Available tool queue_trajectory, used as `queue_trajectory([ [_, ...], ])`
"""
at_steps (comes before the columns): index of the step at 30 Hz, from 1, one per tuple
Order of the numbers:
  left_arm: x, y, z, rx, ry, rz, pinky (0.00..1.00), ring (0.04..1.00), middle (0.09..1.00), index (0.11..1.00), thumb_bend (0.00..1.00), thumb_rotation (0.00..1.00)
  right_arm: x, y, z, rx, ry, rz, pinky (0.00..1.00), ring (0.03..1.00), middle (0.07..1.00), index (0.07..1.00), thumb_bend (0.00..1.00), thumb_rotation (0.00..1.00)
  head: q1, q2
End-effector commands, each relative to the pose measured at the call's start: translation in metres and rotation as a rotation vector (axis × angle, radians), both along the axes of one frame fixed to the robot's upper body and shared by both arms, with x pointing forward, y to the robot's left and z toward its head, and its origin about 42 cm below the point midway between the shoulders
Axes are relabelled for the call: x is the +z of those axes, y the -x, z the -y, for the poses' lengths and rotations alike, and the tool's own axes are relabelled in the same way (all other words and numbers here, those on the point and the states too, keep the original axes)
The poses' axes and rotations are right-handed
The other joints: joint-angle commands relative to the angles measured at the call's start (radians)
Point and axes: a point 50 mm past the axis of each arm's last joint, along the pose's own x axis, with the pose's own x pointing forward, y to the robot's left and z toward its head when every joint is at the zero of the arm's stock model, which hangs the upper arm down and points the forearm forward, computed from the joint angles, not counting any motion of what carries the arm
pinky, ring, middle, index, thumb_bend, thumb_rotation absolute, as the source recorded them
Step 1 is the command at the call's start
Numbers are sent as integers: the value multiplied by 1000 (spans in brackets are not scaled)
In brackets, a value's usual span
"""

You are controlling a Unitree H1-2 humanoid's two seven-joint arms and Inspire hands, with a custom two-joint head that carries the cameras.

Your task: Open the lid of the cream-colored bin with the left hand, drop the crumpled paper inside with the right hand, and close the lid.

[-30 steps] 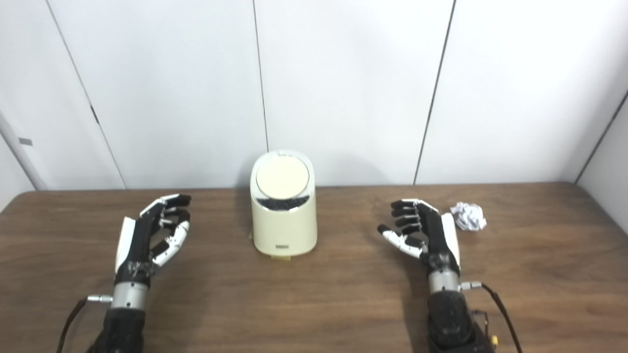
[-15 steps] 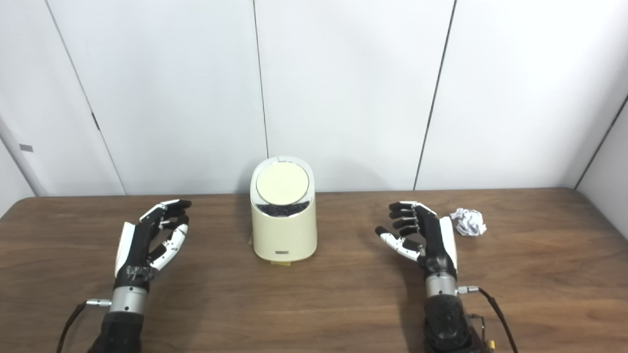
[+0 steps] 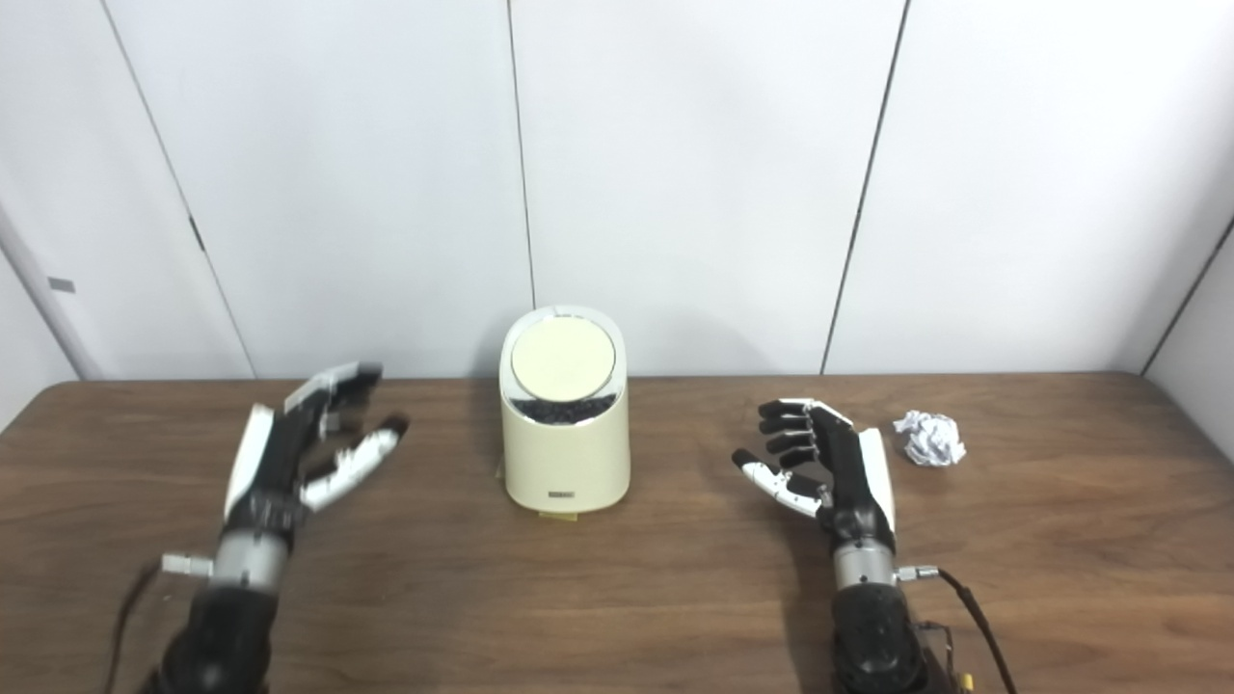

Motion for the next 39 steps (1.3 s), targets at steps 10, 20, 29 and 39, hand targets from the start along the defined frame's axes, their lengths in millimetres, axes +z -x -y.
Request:
queue_trajectory([
  [10, 100, -28, 58, -84, -94, 122, 652, 775, 809, 846, 1000, 577, 15, -2, 0, 9, -2, 62, 466, 531, 576, 588, 392, 65, -3, 4],
  [20, 117, -44, 97, -86, -272, 124, 628, 799, 858, 854, 1000, 484, 15, -1, 0, 10, -2, 55, 471, 536, 581, 591, 395, 52, -11, 7],
  [29, 105, -61, 117, -74, -384, 91, 680, 838, 895, 856, 1000, 437, 15, 1, -3, 12, -20, 50, 479, 542, 588, 595, 390, 65, -15, 9],
  [39, 97, -69, 115, -78, -422, 101, 751, 886, 914, 870, 1000, 446, 15, 1, -3, 14, -2, 46, 479, 554, 598, 596, 385, 80, -12, 9],
])
